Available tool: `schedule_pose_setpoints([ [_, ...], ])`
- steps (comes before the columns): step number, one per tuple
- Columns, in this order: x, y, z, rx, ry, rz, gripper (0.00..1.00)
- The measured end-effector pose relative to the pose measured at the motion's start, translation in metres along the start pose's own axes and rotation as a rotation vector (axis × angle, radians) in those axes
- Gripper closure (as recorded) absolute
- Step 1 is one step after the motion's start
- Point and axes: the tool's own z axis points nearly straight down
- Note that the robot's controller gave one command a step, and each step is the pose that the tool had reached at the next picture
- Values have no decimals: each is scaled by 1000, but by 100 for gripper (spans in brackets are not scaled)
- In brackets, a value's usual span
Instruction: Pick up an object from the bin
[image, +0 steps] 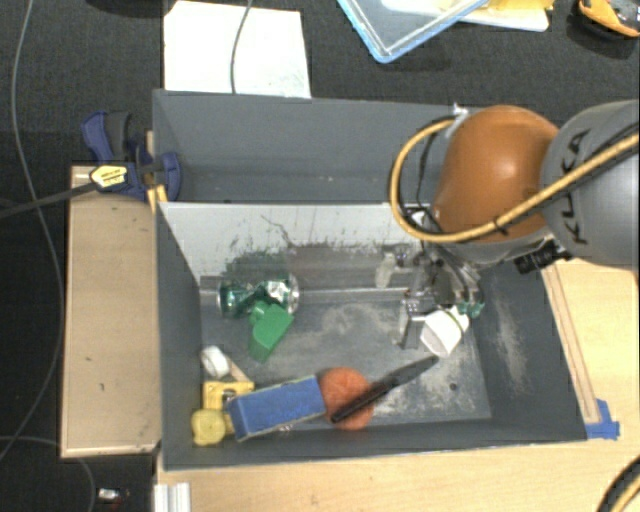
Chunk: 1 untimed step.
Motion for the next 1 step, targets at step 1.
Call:
schedule_pose_setpoints([
  [1,-1,0,-5,0,-8,1,0],
])
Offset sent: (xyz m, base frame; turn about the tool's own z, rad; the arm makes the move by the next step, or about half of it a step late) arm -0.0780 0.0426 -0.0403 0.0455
